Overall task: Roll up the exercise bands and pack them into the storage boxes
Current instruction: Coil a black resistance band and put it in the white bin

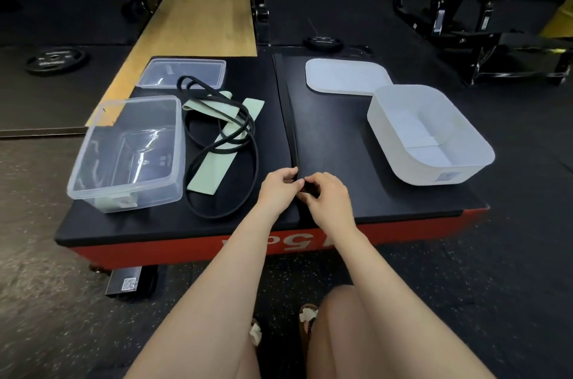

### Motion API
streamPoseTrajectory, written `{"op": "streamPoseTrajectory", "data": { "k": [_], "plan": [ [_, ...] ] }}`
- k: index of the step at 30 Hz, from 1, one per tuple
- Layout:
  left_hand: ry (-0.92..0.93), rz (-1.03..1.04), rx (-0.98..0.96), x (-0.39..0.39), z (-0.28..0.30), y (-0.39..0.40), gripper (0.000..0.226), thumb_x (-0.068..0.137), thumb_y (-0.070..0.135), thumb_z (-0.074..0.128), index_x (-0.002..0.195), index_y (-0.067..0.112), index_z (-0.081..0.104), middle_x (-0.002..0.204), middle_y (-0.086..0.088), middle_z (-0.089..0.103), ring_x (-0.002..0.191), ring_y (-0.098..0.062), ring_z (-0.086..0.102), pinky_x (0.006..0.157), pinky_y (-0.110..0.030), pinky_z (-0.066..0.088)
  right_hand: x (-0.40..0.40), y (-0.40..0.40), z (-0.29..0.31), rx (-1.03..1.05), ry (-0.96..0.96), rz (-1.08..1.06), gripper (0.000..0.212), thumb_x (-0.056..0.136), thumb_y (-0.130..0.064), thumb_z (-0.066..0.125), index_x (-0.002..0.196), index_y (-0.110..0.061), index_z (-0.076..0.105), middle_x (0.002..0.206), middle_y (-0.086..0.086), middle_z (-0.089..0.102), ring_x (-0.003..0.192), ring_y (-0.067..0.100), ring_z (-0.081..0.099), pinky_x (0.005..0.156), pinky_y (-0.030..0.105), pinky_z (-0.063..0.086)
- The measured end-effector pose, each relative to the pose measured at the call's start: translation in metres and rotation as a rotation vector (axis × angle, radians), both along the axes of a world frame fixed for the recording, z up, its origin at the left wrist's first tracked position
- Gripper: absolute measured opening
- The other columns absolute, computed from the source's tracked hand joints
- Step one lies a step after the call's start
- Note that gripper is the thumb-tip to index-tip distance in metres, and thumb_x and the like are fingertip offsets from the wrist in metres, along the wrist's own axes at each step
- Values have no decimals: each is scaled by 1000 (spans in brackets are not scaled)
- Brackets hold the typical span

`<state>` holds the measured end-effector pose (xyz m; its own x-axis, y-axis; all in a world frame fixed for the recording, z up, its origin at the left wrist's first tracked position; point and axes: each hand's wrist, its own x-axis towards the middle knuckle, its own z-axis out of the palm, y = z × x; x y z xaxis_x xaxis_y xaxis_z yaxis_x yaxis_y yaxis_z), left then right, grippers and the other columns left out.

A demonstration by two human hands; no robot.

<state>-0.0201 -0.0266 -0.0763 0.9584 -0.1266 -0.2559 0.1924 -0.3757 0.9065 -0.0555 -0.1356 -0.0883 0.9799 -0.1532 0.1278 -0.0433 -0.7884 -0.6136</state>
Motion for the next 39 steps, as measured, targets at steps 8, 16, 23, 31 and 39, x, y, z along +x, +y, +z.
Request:
{"op": "streamPoseTrajectory", "data": {
  "k": [8,16,23,31,39],
  "plan": [
    [35,27,111,-3,10,1,47,79,15,73,123,6,57,119,-10,62,108,-22,59,96,-39,49,7,-20,28,-69,190,241,36,82,-17,71,118,-17,63,115,1,63,108,18,56,87,25,43],
    [123,-35,257,4,24,-7,32,76,22,76,101,11,59,101,-4,60,83,-18,63,83,-35,56,11,-46,39,-61,301,463,49,80,-13,72,117,-23,42,91,-6,57,84,16,52,72,26,40],
    [242,-106,414,19,39,-18,27,77,17,75,93,12,54,95,-7,62,88,-23,67,85,-33,56,26,-47,47,-152,388,526,50,74,-20,78,112,-19,47,105,3,62,93,22,57,77,33,48],
    [289,-118,481,28,36,-22,22,78,14,73,86,12,53,93,-11,65,90,-25,69,84,-32,56,17,-33,51,-441,387,430,55,80,-49,67,115,-11,50,110,8,57,100,28,56,75,36,47],
    [236,-64,402,24,31,-15,45,79,13,73,117,8,50,122,-12,55,101,-28,61,85,-27,48,6,-7,43,-544,415,174,63,84,-68,46,98,-9,63,97,7,64,90,25,63,64,31,45]
  ]
}}
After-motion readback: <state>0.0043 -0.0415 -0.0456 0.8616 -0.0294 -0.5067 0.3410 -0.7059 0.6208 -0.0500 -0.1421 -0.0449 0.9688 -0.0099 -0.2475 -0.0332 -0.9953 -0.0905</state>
